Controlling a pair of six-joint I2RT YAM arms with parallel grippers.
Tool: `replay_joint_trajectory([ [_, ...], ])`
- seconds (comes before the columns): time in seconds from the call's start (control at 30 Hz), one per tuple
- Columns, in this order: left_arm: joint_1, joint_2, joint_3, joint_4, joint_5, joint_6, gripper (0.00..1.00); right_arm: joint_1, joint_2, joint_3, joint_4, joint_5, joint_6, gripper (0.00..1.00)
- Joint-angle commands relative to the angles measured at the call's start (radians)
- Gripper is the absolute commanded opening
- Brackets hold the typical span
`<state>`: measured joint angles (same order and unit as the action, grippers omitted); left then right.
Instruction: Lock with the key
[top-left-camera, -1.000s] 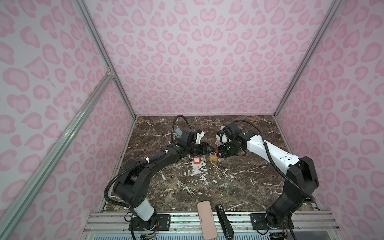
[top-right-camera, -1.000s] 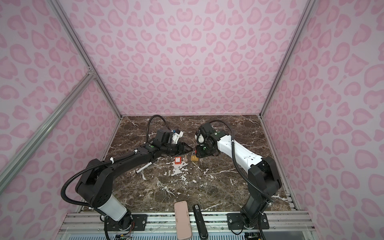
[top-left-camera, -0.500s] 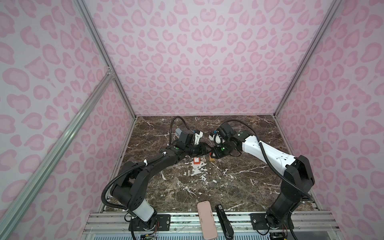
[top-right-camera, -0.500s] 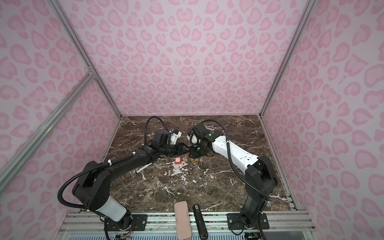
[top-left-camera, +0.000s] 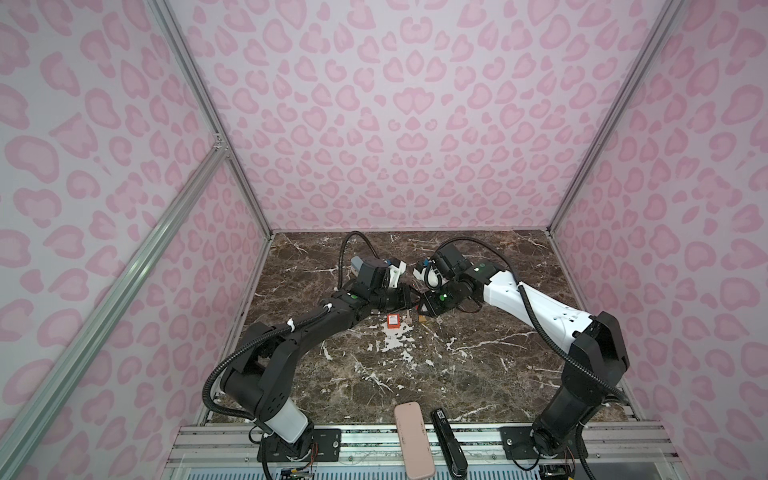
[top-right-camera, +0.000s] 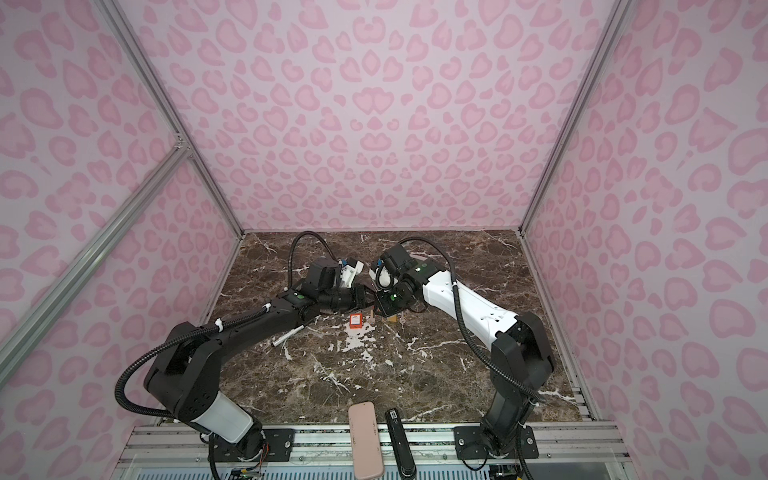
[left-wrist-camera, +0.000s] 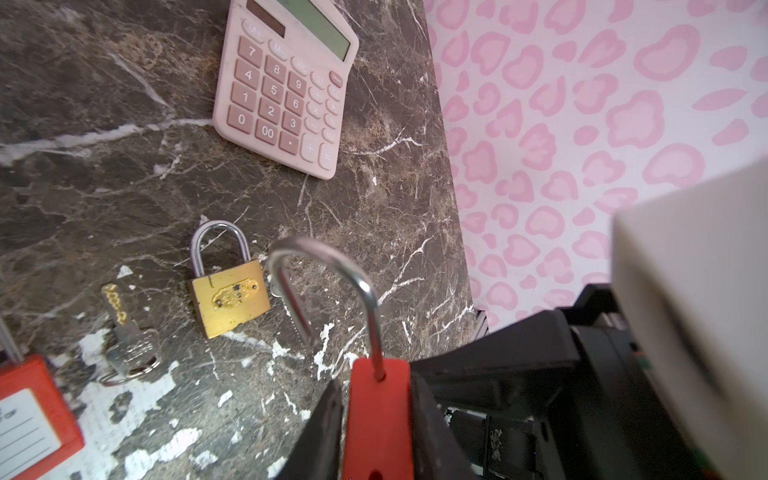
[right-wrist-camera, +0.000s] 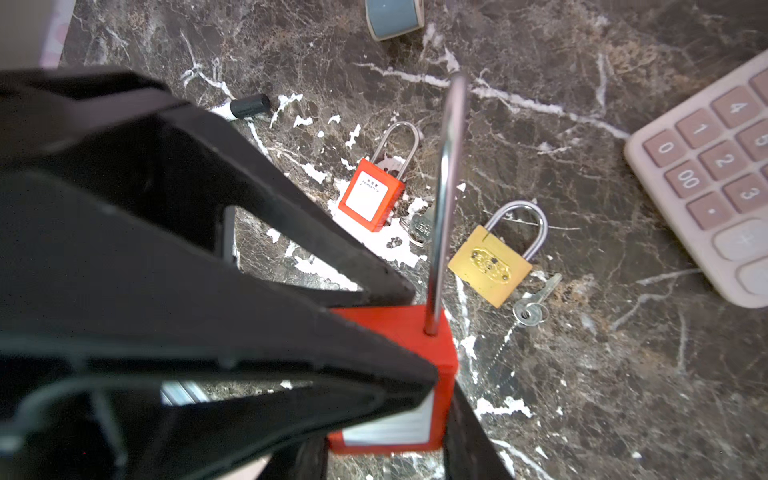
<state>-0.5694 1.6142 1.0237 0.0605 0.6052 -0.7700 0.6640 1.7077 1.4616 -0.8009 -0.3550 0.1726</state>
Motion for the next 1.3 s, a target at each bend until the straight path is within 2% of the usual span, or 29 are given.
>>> replay_joint_trajectory([
  [0.0, -0.001, 0.010, 0.013, 0.018, 0.007, -0.013, 0.18, 0.006, -0.007, 0.002, 0.070, -0.007, -0.021, 0.30],
  [0.1, -0.001, 0.015, 0.025, 0.023, 0.010, -0.024, 0.09, 0.008, -0.011, -0.005, 0.079, 0.008, -0.024, 0.31],
  [0.23, -0.001, 0.026, 0.048, 0.032, 0.020, -0.042, 0.05, 0.008, -0.021, -0.017, 0.098, 0.038, -0.033, 0.33],
  [0.27, 0.000, 0.027, 0.053, 0.033, 0.019, -0.045, 0.05, 0.008, -0.021, -0.020, 0.101, 0.041, -0.036, 0.36],
  [0.33, 0.001, 0.032, 0.066, 0.037, 0.018, -0.055, 0.05, 0.008, -0.026, -0.027, 0.106, 0.052, -0.037, 0.50],
  [0.5, 0.005, 0.046, 0.117, 0.036, 0.018, -0.069, 0.03, 0.003, -0.054, -0.059, 0.133, 0.073, -0.033, 0.61],
  [0.63, 0.014, 0.054, 0.151, 0.035, 0.013, -0.082, 0.03, -0.015, -0.101, -0.082, 0.152, 0.084, -0.019, 0.64],
  [0.87, 0.029, 0.009, 0.144, 0.069, -0.055, -0.095, 0.04, -0.125, -0.229, -0.116, 0.208, -0.037, 0.056, 0.65],
  [1.03, 0.042, -0.045, 0.091, 0.209, -0.100, -0.139, 0.05, -0.237, -0.337, -0.221, 0.381, -0.172, 0.192, 0.65],
  [1.13, 0.052, -0.079, 0.060, 0.284, -0.132, -0.167, 0.05, -0.304, -0.393, -0.328, 0.593, -0.277, 0.374, 0.67],
  [1.27, 0.070, -0.099, 0.056, 0.337, -0.139, -0.208, 0.05, -0.334, -0.416, -0.397, 0.810, -0.340, 0.583, 0.72],
])
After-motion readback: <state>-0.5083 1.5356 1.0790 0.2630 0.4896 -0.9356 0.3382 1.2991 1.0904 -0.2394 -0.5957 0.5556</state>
